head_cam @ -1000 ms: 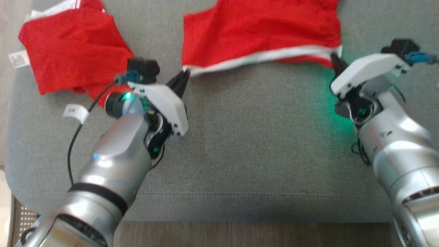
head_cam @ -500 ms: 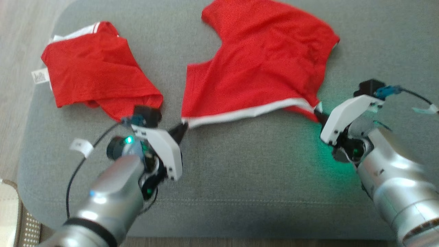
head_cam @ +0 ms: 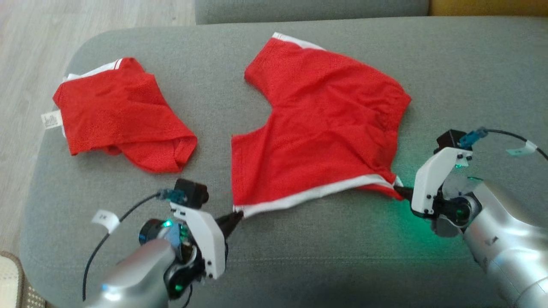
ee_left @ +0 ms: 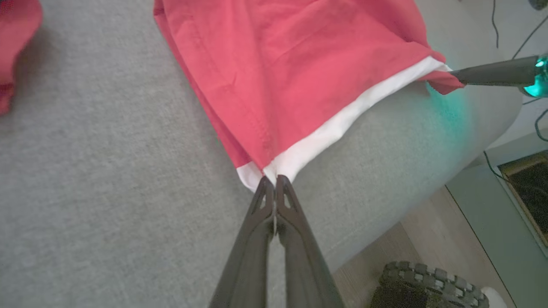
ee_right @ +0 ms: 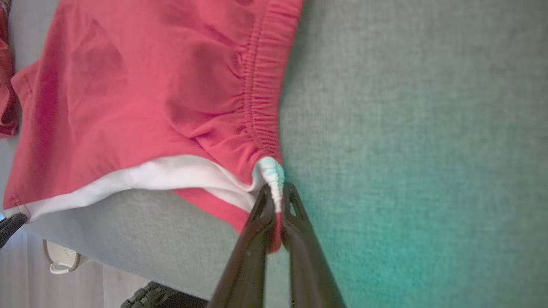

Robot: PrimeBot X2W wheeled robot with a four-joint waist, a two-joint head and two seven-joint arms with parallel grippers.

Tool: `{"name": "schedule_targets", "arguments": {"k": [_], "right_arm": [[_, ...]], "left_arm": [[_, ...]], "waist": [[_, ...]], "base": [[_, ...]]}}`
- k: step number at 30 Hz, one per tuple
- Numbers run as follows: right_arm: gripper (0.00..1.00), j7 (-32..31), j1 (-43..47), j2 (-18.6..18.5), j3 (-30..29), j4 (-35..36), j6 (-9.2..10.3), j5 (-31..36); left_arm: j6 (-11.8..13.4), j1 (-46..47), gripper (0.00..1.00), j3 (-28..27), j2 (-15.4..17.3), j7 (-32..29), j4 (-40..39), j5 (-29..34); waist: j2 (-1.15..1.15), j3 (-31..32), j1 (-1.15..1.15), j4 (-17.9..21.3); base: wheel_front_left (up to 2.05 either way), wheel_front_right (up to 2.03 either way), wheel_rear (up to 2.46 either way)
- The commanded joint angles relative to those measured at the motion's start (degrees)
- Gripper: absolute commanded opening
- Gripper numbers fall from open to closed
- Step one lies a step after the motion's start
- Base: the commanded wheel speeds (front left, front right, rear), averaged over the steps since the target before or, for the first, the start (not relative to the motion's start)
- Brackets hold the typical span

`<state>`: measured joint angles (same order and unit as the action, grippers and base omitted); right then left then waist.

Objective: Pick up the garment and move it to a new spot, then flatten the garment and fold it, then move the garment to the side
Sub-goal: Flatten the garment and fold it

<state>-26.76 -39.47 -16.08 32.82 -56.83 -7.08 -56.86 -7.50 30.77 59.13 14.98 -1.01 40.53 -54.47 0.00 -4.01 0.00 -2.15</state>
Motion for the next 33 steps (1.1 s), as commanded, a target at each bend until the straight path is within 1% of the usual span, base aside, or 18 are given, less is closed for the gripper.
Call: {"name": "schedule_targets", "arguments": {"k": [1, 8, 10, 13, 14, 20, 25, 30, 33], "right_arm": [[0.0, -1.07, 0.5, -0.82, 0.8, 1.84, -0.41, -0.61], [0.0, -9.6, 3.84, -3.54, 2.08, 5.92, -0.41, -3.06], [0.0, -12.06, 5.0, -4.38, 2.62, 7.34, -0.41, -3.5], [0.0, -14.72, 6.73, -5.83, 3.2, 9.38, -0.41, -3.66], [0.0, -15.98, 7.94, -6.67, 3.44, 10.81, -0.41, -3.72], [0.0, -18.15, 10.39, -7.81, 2.3, 13.62, -0.41, -3.87], [0.0, -16.87, 10.46, -6.98, -0.39, 15.93, -0.41, -3.52], [0.0, -15.34, 8.82, -4.52, -3.87, 18.41, -0.41, -2.84], [0.0, -14.13, 7.21, -2.6, -5.91, 19.87, -0.41, -1.64]], "left_arm": [[0.01, 1.17, 0.0, -1.31, 2.29, -0.28, -2.1, -0.59], [0.05, -2.79, 0.0, 0.36, 7.52, -5.29, -10.57, -3.3], [0.53, -3.89, 0.0, 0.59, 9.16, -6.41, -13.01, -3.66], [1.63, -5.56, 0.0, 0.74, 11.57, -7.83, -16.72, -4.25], [2.5, -6.62, 0.0, 0.69, 13.11, -8.57, -19.14, -4.68], [5.45, -8.7, 0.0, 0.05, 16.84, -10.03, -25.59, -5.66], [7.58, -7.59, 0.0, -1.78, 18.89, -9.67, -29.25, -5.51], [8.94, -3.05, 0.0, -3.89, 21.48, -10.13, -31.53, -3.68], [9.2, 0.65, 0.0, -5.5, 23.02, -11.26, -32.28, -3.16]], "waist": [[0.0, 0.41, 0.0, 0.27], [0.0, 2.44, 0.0, 1.07], [0.0, 3.09, 0.0, 1.25], [0.0, 4.09, 0.0, 1.4], [0.0, 4.72, 0.0, 1.49], [0.0, 5.1, 0.0, 1.77], [0.0, 4.05, 0.0, 2.65], [0.0, 1.86, 0.0, 4.65], [0.0, -0.03, 0.0, 6.53]], "base": [[0.0, 0.0, 0.0], [0.0, 0.0, 0.0], [0.0, 0.0, 0.0], [0.0, 0.0, 0.0], [0.0, 0.0, 0.0], [0.0, 0.0, 0.0], [0.0, 0.0, 0.0], [0.0, 0.0, 0.0], [0.0, 0.0, 0.0]]}}
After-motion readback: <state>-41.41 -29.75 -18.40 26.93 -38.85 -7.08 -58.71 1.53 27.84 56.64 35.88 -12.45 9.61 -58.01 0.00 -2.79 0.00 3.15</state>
